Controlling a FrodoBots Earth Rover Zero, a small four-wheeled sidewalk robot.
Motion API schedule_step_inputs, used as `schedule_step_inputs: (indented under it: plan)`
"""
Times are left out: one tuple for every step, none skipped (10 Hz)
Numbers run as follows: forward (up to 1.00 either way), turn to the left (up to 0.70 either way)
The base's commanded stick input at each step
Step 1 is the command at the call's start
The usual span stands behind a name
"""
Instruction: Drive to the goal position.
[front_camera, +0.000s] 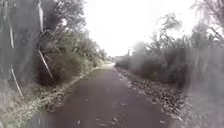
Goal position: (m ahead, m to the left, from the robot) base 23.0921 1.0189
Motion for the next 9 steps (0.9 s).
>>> schedule_step_inputs:
  plan:
    - [0.7, 0.0]
    - [0.7, 0.0]
    - [0.7, 0.0]
    - [0.7, 0.0]
    - [0.7, 0.0]
    - [0.7, 0.0]
    - [0.7, -0.01]
    - [0.7, -0.07]
    - [0.7, -0.24]
